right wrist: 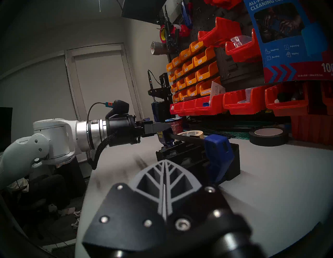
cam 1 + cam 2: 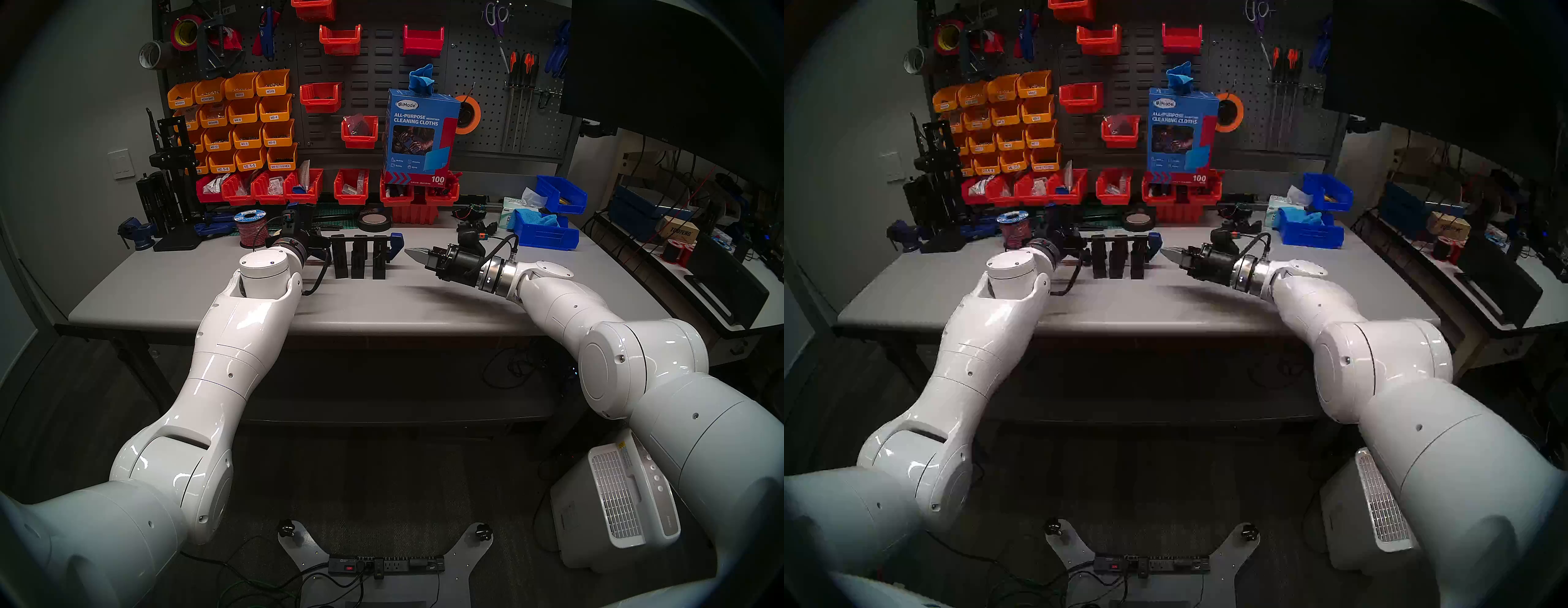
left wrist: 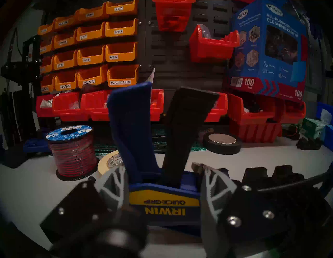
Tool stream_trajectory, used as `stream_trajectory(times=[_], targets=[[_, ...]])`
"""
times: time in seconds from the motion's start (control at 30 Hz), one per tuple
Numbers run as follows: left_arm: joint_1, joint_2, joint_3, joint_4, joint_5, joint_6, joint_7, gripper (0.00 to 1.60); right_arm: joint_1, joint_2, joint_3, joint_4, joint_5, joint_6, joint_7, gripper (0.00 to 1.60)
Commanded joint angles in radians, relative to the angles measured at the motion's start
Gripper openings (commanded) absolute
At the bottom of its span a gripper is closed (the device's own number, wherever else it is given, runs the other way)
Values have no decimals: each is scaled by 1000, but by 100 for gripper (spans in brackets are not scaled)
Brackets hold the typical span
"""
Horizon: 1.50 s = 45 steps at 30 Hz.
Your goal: Clamp the two 3D printed pieces together with the clamp
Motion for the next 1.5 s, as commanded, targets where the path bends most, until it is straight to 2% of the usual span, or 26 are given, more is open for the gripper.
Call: stream_trajectory(times=[0.0,0.5,1.47], targets=[[-81,-5,-12,-13,5,-41,1,0,45,-2,7,-22,7,1,1,0],[-93,-16,-17,24,17,-57,-7,0,45,-2,7,-22,6,1,1,0],[-81,-21,-35,23,35,-69,-19,0,45,-3,8,-22,5,1,1,0]])
